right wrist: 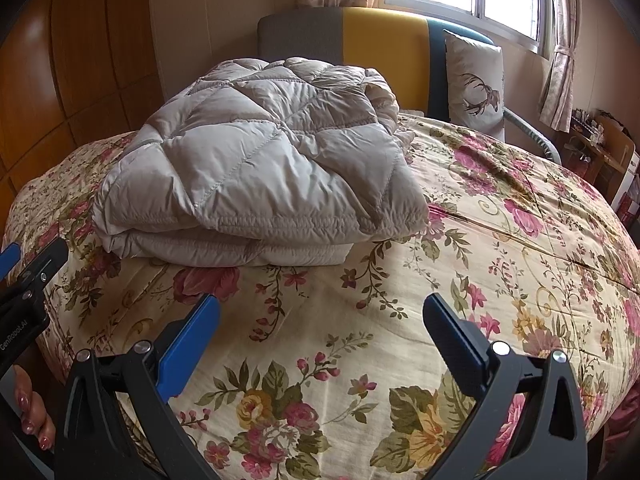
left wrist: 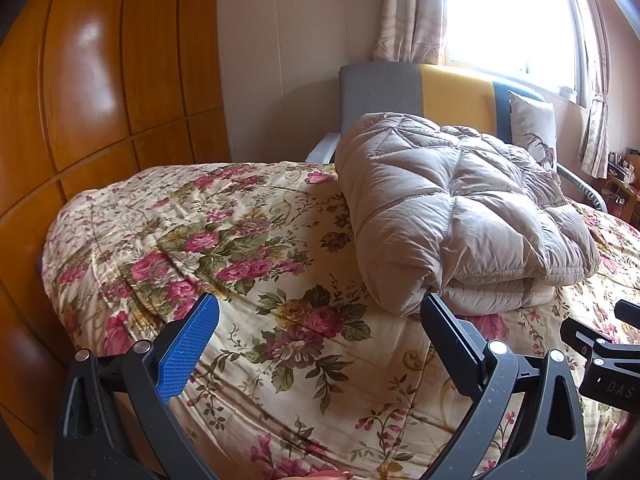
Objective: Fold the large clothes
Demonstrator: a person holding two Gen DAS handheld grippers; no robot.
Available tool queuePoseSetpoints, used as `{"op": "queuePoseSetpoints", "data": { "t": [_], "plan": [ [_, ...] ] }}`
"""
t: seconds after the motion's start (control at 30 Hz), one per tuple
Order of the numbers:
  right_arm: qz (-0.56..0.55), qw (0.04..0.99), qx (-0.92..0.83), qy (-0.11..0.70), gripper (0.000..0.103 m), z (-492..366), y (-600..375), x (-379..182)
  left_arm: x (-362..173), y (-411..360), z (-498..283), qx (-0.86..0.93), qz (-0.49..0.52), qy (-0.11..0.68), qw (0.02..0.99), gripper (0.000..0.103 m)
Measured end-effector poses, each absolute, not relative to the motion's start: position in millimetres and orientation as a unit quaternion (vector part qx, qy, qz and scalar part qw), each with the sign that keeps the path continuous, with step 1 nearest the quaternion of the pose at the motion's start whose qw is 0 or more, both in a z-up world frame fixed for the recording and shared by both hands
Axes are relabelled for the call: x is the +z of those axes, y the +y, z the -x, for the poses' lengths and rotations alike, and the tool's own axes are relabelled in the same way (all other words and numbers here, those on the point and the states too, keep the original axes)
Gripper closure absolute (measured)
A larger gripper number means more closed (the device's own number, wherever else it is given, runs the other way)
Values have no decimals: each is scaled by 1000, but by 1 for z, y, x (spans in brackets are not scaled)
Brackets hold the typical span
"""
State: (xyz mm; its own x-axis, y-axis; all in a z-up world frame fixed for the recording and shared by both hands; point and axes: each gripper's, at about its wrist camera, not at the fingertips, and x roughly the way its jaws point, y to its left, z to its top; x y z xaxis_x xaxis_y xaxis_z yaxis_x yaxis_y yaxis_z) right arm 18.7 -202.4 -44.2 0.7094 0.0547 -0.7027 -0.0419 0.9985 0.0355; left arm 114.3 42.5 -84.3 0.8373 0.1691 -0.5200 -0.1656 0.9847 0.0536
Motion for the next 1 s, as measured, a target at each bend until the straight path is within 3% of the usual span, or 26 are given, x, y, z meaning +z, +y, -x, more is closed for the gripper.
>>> {"op": "queuePoseSetpoints", "data": {
  "t": [0.6, 1.0],
  "plan": [
    [-11, 923, 26, 385, 2, -20, -203, -47, -87, 41, -112, 91, -3, 272, 958, 3],
    [-16, 919, 22, 394, 2, -24, -208, -53, -100, 41, -121, 81, 1, 311, 947, 3]
  ]
}}
